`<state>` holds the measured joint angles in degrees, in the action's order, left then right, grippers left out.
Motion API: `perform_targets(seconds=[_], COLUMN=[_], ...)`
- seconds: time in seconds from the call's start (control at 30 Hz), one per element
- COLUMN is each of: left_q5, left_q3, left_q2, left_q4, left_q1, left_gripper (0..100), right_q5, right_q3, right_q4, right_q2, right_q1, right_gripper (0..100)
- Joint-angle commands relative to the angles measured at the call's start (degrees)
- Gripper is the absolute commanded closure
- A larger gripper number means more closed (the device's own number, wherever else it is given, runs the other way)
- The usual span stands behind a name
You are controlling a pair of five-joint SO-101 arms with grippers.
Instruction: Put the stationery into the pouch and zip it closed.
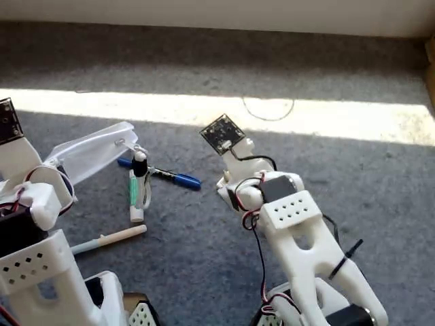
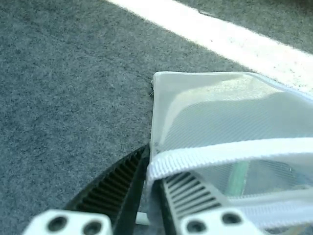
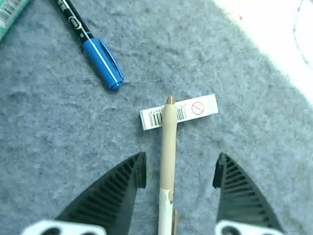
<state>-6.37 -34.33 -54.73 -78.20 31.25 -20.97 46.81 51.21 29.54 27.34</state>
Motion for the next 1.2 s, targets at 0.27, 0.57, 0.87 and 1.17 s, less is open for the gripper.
perform_targets(seconds=[0.27, 0.57, 0.87, 1.17], left_q5=[0.53, 0.62, 0.62, 0.62], left_q3=[0.22, 0.22, 0.22, 0.13], left_q2=[0.48, 0.48, 0.48, 0.48], left_q4=[0.97, 0.97, 0.79, 0.62], left_q1=[0.22, 0.22, 0.22, 0.22], left_gripper=[99, 99, 99, 99], right_q5=[0.44, 0.44, 0.09, 0.35], right_q3=[-13.23, -13.58, -13.58, -13.58], right_q4=[-1.45, -1.45, -1.45, -1.19], right_q2=[-19.03, -23.60, -26.42, -26.15], right_q1=[0.48, 0.48, 0.40, 0.22], right_gripper=[82.4, 82.6, 89.7, 89.7])
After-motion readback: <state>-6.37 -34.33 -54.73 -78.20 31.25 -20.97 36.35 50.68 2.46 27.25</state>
